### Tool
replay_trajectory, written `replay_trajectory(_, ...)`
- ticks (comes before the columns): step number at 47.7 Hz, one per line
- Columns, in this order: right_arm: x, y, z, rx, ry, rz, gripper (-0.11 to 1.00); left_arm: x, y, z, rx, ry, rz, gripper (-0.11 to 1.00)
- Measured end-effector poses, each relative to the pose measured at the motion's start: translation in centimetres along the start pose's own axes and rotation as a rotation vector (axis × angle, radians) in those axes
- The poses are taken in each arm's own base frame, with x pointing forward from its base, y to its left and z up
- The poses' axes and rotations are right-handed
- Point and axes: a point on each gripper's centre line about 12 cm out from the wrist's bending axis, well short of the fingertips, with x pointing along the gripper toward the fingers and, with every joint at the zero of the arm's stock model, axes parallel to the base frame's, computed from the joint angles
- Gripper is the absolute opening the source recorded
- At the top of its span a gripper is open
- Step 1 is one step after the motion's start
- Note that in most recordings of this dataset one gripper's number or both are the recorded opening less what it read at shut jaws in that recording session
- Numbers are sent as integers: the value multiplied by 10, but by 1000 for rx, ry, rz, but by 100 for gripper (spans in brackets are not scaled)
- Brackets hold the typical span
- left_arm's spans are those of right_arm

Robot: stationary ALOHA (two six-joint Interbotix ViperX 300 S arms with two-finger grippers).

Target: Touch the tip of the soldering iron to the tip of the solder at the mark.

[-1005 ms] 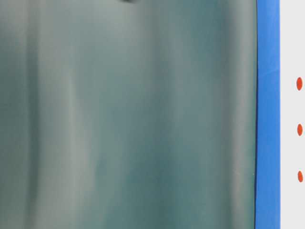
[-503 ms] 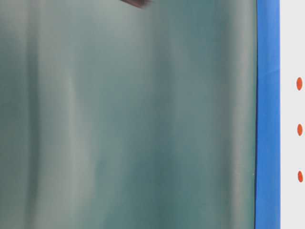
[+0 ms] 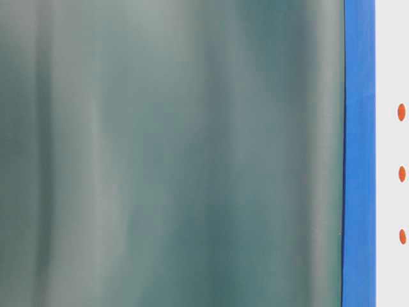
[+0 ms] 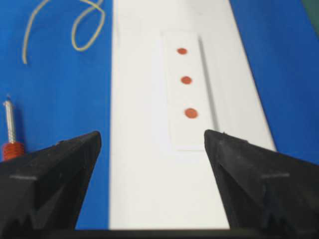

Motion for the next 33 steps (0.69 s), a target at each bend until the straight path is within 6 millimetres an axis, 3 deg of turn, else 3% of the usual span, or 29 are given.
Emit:
replay_trajectory(14,26,2,-46,31,6,54,80,-4,0,-38,0,40,1,75)
replay_trajectory(33,30,1,-51,31,21,55,80,-5,0,-39,0,38,1,75)
